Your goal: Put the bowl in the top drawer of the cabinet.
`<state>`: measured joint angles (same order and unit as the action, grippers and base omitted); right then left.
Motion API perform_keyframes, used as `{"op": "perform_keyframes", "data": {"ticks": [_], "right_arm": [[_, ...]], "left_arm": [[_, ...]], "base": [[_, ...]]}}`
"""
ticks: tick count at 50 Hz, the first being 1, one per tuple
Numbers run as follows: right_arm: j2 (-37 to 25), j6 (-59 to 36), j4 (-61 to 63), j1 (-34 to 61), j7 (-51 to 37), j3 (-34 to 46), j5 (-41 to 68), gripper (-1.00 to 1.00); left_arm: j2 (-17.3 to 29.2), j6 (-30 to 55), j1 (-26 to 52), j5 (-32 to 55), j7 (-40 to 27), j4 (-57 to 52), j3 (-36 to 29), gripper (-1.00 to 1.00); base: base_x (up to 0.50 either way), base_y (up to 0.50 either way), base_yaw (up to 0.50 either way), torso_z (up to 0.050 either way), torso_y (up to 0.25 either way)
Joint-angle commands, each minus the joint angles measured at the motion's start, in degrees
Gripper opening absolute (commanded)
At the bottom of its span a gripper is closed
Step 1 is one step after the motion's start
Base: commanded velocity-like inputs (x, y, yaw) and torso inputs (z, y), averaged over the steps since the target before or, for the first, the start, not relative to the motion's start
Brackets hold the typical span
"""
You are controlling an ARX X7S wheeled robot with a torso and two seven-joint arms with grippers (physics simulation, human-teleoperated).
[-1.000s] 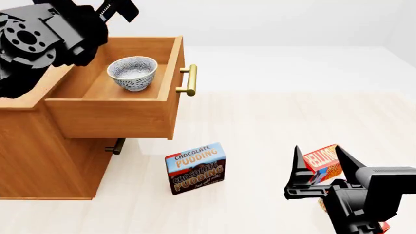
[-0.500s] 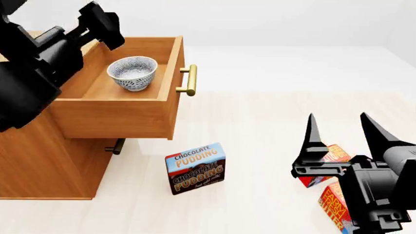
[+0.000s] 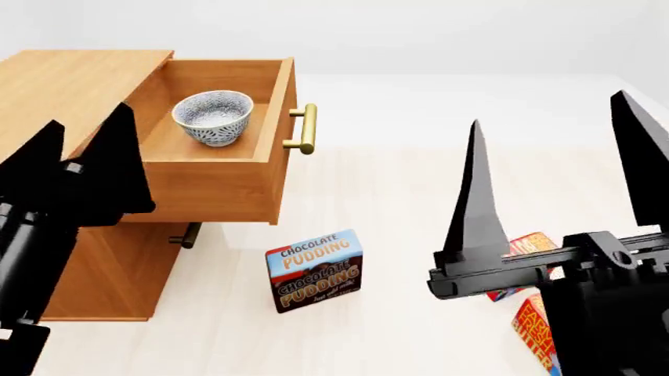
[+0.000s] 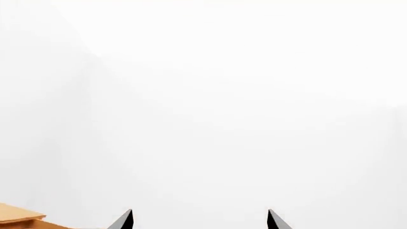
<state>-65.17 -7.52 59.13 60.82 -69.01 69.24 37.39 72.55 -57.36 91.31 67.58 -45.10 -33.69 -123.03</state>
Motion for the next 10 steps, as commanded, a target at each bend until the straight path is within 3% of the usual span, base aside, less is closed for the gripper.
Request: {"op": "perform_keyframes", "data": {"ticks": [1, 10], "right_arm": [[-7.2, 16.7, 0.9, 52.2, -21.0, 68.7, -6.9, 1.00], [-11.3, 20.9, 0.9, 62.4, -21.0, 83.9, -15.4, 1.00]], "left_arm": [[5.8, -2.5, -22.4, -21.0, -7.1, -3.9, 16.6, 1.00], [7.6, -2.6, -40.3, -26.0, -6.5, -5.6, 33.7, 1.00]], "base": [[0.00, 0.00, 0.00, 0.000, 0.000], [0.00, 0.00, 0.00, 0.000, 0.000]]}}
